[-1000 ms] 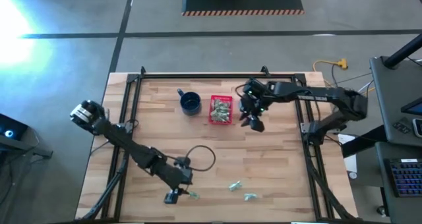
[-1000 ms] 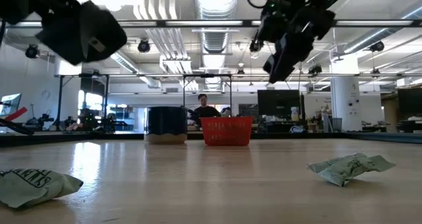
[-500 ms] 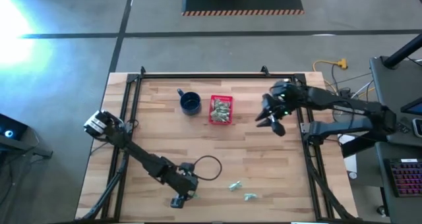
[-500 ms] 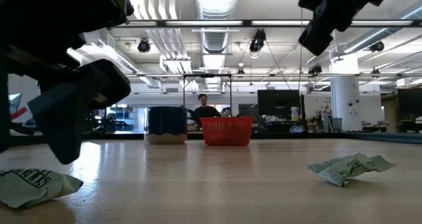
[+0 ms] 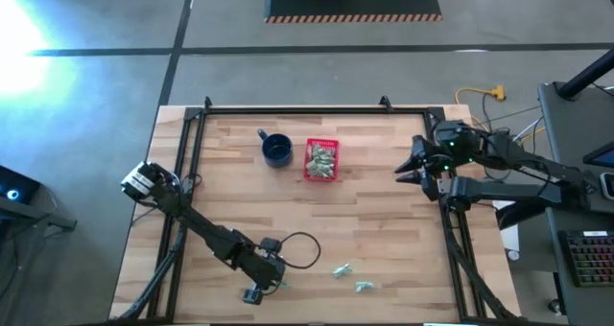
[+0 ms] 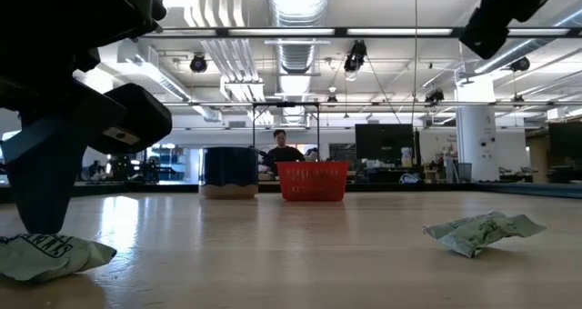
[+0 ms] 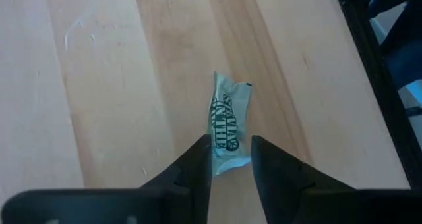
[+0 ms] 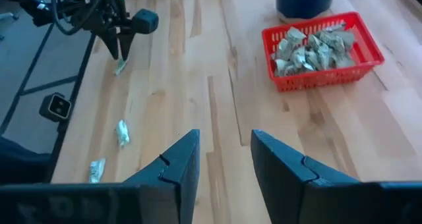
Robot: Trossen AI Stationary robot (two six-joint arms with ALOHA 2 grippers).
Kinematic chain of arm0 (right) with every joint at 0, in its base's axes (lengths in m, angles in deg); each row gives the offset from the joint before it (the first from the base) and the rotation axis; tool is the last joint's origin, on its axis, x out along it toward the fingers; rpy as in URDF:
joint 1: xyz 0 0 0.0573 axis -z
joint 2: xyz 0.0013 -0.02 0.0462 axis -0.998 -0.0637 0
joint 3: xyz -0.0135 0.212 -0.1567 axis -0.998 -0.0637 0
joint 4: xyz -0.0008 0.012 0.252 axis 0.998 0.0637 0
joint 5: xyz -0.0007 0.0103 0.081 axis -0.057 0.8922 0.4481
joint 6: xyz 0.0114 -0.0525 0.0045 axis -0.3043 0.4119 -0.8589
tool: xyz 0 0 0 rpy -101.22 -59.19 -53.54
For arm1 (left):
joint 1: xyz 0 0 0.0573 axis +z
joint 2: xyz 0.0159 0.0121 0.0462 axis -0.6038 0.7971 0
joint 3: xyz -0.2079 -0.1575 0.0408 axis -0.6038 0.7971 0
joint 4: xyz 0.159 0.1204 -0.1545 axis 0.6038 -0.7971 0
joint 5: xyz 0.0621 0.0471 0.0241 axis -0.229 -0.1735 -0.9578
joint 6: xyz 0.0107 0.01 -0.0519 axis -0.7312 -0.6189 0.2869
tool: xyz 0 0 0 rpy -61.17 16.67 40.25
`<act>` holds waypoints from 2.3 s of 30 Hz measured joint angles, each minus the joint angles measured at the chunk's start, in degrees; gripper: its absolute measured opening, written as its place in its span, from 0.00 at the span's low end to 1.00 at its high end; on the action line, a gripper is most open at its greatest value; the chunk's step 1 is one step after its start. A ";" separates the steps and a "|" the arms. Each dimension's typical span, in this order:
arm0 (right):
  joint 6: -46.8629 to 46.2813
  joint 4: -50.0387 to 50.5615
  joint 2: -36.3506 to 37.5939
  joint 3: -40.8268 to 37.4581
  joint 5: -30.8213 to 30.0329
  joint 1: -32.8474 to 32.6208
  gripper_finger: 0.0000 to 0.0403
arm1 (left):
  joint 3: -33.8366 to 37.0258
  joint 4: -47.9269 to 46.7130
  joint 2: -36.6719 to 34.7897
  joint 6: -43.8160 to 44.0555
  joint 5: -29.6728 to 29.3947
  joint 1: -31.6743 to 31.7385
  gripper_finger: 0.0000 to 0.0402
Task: Pick and place Stevia / Truvia into bins
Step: Put the stevia packet into the basket
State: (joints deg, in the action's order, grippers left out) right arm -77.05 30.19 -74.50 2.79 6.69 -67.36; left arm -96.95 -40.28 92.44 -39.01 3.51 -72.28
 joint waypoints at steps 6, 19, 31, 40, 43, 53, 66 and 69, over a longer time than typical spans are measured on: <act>-1.20 2.26 3.29 -0.04 -0.53 -0.02 0.32 | 0.24 1.02 1.43 -0.02 0.06 -0.25 0.19; -1.71 5.04 4.59 -0.59 -2.02 0.00 0.32 | -1.42 -2.29 4.04 0.13 -3.28 -1.13 0.17; -1.69 5.04 4.59 -0.61 -3.53 0.00 0.32 | -1.34 -4.54 3.54 5.17 -5.56 -0.24 0.00; -1.71 4.99 4.59 -0.68 -3.50 0.00 0.32 | -1.77 -4.97 -3.63 4.54 -18.44 4.61 0.00; -2.09 4.99 4.59 -0.91 -3.46 0.00 0.32 | -1.38 -5.54 -6.05 1.96 -20.66 6.75 0.00; -5.51 4.25 4.59 -3.84 -3.44 0.00 0.32 | -1.40 -2.57 -10.86 -11.35 -27.20 17.15 0.00; -15.04 -11.29 4.53 -17.83 -2.94 -1.17 0.32 | -1.53 -4.68 -9.92 -34.48 -18.49 25.21 0.00; -16.46 -14.58 4.43 -19.63 -2.63 -2.63 0.32 | -1.54 -10.39 -11.21 -35.47 -19.41 27.79 0.00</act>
State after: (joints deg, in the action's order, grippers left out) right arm -93.50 15.60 -70.08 -16.84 4.05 -69.99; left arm -98.48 -50.66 81.23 -74.49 -15.90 -44.49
